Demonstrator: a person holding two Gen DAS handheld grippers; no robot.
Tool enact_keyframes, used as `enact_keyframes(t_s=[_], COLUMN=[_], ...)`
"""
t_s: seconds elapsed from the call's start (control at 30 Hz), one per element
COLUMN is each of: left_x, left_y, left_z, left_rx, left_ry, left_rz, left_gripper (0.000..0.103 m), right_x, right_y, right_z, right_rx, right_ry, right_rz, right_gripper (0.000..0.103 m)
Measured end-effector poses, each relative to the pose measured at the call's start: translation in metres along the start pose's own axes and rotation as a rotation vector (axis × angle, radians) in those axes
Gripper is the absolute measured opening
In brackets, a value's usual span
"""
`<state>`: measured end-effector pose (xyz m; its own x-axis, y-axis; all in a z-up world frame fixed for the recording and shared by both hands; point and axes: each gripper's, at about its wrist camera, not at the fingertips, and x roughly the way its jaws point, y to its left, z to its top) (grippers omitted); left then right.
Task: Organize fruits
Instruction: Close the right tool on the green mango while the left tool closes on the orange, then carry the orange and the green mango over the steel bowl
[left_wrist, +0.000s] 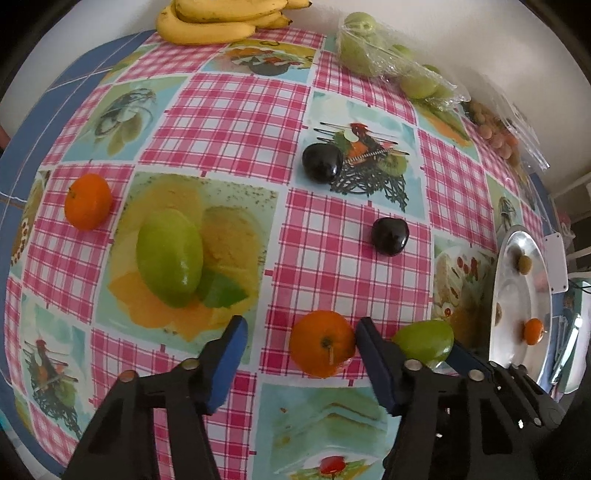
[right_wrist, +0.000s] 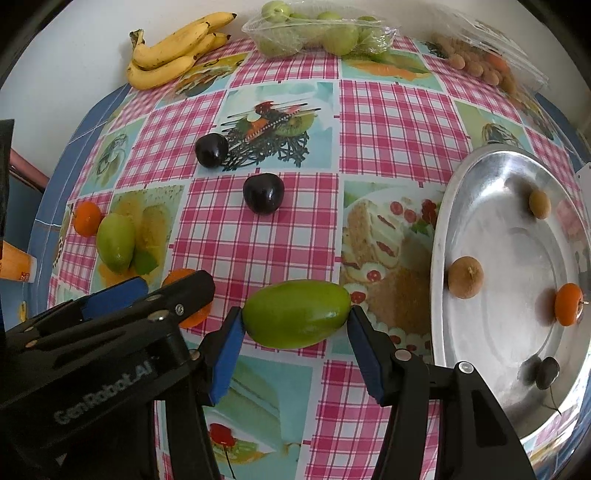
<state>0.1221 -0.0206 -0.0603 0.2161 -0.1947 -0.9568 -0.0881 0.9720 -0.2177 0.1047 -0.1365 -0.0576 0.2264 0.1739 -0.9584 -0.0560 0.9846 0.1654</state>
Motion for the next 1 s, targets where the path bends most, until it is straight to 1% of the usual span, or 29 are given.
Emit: enact_keyframes(t_s=[0.07,0.1,0.17,0.23,0.5,0.57,0.73,0.87,1.0], left_x=[0.002,0.003,0.004,0.004,0.004,0.004,-0.003,-0.014,-0.027], left_y=[-0.002,-0.002,-0.002,-0.002,-0.004,-0.004,0.004,0.01,0.014], left_z=[0.0,0.0,-0.001,-0.001,0.0,0.001,0.001,0.005,0.008], left_rx=[-0.003,-0.004,-0.01,-0.013,-0.002,-0.003,-0.019,-0.038,-0.047], left_ry=[0.0,0.001,0.004,0.003,-0.005,-0.01,-0.025,-0.059,-0.1], left_rz=[-0.011,-0.017,-0.038,-0.056,-0.053,-0.042,-0.038,-0.037,-0.025], left_gripper=[0.053,0.051,0.044,0.039,0.039,0.039,0.039,0.039,0.038], right_x=[0.0,0.0,0.0,0.0,-0.001,-0.002,-0.008,-0.015,-0.031], right_y=[0.0,0.0,0.0,-0.001,-0.001,-0.002,-0.003,-0.004,-0.008], right_z=[0.0,0.0,-0.001,-0.001,-0.002,-0.002,-0.001,0.0,0.002], right_rx=[-0.003,-0.004,-0.006,-0.002,0.009,0.019,0.024,0.028,0.046], right_ry=[0.002,0.003,0.005,0.006,0.01,0.009,-0.01,-0.028,-0.068], right_rz=[0.001,0.001,0.003,0.007,0.012,0.018,0.033,0.048,0.075], right_gripper=[0.059,0.059,0.059,0.059,0.059,0.059,0.059,0.059,0.058])
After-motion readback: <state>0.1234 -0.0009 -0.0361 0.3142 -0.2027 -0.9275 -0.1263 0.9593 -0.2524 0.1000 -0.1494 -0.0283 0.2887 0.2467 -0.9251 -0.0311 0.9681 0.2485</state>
